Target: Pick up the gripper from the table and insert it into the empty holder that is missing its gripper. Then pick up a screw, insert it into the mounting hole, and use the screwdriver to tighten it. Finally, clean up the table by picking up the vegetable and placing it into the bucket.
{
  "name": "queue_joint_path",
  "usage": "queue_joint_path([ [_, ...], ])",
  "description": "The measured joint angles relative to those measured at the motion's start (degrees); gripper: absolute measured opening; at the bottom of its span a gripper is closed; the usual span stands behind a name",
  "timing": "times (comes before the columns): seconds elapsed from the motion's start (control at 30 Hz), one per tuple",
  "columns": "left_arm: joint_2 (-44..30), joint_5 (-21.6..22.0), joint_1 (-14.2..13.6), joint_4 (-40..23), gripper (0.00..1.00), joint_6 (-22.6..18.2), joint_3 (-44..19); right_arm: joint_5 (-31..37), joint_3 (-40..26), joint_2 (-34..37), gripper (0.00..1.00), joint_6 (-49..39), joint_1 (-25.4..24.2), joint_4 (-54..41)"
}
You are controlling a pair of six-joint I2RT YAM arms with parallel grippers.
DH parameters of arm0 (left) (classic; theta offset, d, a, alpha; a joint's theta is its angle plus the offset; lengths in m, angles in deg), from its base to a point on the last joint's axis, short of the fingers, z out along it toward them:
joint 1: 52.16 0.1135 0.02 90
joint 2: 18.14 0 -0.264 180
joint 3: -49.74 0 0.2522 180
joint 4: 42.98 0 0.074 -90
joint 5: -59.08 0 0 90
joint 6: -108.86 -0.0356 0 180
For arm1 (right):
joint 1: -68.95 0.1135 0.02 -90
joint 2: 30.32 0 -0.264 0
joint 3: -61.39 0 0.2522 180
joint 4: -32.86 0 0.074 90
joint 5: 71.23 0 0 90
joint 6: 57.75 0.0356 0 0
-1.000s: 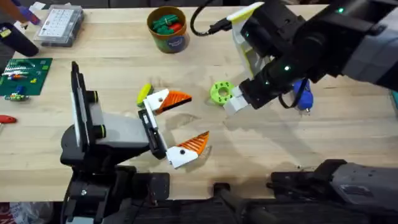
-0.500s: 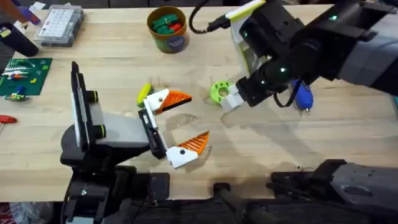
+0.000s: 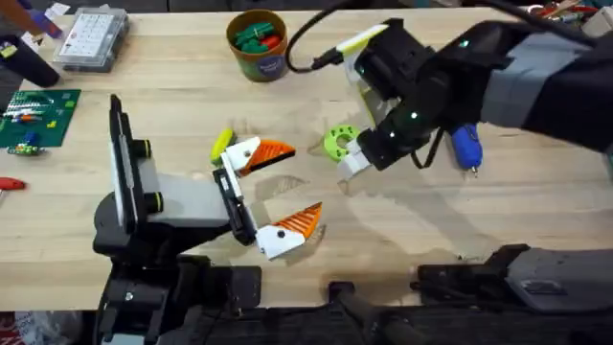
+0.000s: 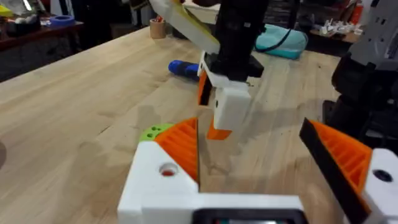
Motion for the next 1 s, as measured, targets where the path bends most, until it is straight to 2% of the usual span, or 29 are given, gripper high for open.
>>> queue_joint_path([
  [0.17,0.00,0.00,0.00,0.00,0.991,0.00,0.00,0.00,6.06,-0.09,0.949,0.02,0.13,5.15],
  [0.4,0.00,0.00,0.00,0.00,0.991,0.00,0.00,0.02,6.27,-0.09,0.949,0.00,0.22,11.86],
  [0.87,0.00,0.00,0.00,0.00,0.991,0.00,0.00,0.24,6.28,-0.09,0.949,-1.15,0.22,16.87],
  [1.0,-0.02,0.00,0.00,0.00,0.991,0.00,0.00,0.24,6.27,-0.09,0.949,-1.31,0.22,15.80],
])
